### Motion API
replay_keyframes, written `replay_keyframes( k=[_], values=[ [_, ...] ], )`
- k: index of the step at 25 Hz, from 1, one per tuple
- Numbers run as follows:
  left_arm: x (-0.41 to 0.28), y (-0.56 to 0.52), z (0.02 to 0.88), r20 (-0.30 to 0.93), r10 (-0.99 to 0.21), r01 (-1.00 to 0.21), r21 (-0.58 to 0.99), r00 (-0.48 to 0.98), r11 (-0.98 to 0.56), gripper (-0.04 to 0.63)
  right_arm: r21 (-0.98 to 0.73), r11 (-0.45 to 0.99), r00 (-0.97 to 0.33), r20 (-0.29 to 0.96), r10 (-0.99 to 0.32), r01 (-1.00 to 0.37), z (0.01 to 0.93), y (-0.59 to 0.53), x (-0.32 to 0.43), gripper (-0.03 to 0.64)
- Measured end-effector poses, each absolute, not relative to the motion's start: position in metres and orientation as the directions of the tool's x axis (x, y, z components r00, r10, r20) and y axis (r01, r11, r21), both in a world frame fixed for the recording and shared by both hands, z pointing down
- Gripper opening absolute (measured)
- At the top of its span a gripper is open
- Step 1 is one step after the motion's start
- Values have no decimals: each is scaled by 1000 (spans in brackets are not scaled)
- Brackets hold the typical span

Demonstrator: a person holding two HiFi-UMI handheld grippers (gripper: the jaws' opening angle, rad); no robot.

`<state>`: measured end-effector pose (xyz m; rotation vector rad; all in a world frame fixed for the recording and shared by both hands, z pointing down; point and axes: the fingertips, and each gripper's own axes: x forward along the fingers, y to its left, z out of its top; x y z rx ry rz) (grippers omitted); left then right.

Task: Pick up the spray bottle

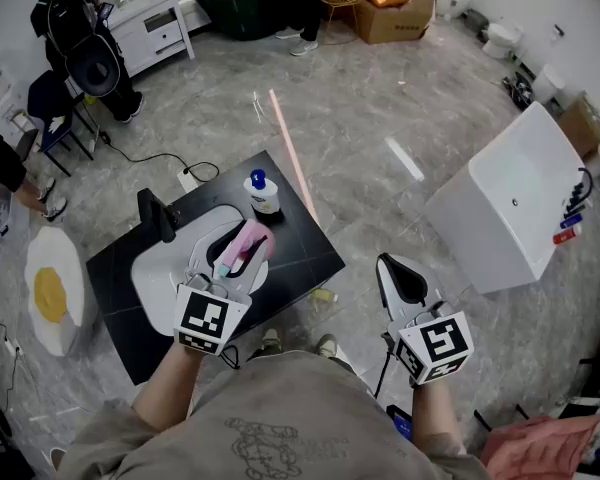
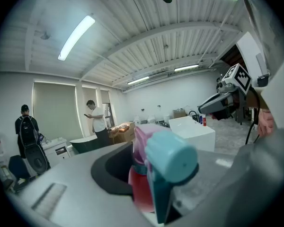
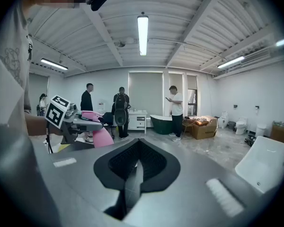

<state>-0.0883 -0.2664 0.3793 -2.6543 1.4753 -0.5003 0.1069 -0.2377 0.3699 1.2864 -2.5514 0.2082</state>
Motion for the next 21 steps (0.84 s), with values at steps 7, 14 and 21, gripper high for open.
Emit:
replay_keyframes(
  k=[7,14,21],
  values=[
    [-89,-263,386,264,-830,-813,-203,492,-546,153,-2,598,-568,314,-761,-802,372,-235,106,29],
    [-84,-262,384,274,-819,-803,-200,504,-562,155,9,594,-562,315,-765,-804,370,-234,106,29],
    [-85,-261,382,277,-816,-800,-200,508,-566,153,14,596,-563,308,-767,-803,367,-234,105,29]
  ],
)
